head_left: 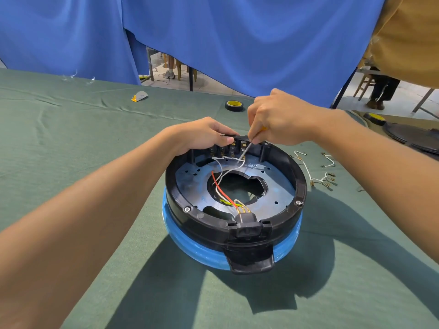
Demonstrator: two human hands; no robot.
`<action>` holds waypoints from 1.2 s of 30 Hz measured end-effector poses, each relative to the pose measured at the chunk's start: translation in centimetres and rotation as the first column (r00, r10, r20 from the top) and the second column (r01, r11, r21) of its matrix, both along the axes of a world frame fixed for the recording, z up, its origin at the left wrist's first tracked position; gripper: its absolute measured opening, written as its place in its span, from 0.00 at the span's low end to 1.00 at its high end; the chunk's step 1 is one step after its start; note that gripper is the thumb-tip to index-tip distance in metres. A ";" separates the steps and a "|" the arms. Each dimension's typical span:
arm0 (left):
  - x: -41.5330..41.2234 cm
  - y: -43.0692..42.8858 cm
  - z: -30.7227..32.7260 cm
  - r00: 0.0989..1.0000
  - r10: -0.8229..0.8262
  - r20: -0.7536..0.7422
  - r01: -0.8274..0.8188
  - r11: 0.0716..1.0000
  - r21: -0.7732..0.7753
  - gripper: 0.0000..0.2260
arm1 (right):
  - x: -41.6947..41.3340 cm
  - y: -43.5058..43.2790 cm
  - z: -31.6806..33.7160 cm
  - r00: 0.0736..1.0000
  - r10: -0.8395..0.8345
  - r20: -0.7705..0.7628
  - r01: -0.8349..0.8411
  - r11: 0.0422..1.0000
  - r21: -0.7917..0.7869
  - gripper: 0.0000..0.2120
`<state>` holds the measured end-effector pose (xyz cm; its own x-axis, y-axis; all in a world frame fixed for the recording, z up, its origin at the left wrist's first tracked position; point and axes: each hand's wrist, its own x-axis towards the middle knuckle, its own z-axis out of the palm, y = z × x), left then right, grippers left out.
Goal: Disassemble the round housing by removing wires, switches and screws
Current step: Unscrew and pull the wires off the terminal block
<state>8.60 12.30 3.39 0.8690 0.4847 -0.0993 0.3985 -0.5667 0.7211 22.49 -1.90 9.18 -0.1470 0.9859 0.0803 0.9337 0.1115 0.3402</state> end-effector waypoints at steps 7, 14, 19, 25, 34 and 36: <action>-0.1 0.0 0.1 1.000 -0.007 0.005 0.007 1.000 -0.002 0.14 | -0.1 -1.2 -0.2 0.998 -0.045 0.037 0.044 0.998 0.046 0.08; -0.8 -0.3 0.3 0.998 -0.008 0.055 0.009 1.000 -0.015 0.13 | -0.7 -2.7 0.8 0.993 -0.069 -0.095 0.090 0.967 0.240 0.06; -1.7 0.0 1.0 0.997 0.009 0.070 -0.008 1.000 -0.017 0.12 | -1.3 -3.4 -0.9 0.976 -0.184 -0.116 0.201 0.967 0.156 0.11; -3.1 0.5 -0.1 0.994 0.060 0.091 -0.059 0.998 -0.022 0.11 | -1.5 -3.9 -1.8 0.969 -0.162 -0.186 0.196 0.963 0.182 0.15; -3.5 0.7 -1.6 0.980 0.130 0.150 -0.105 0.981 -0.160 0.10 | -1.8 -2.5 -3.6 0.983 -0.132 -0.129 0.164 0.948 0.274 0.13; -3.5 0.6 -1.6 0.977 0.149 0.153 -0.122 0.977 -0.174 0.11 | -1.8 -2.4 -3.7 0.984 -0.129 -0.122 0.159 0.945 0.286 0.13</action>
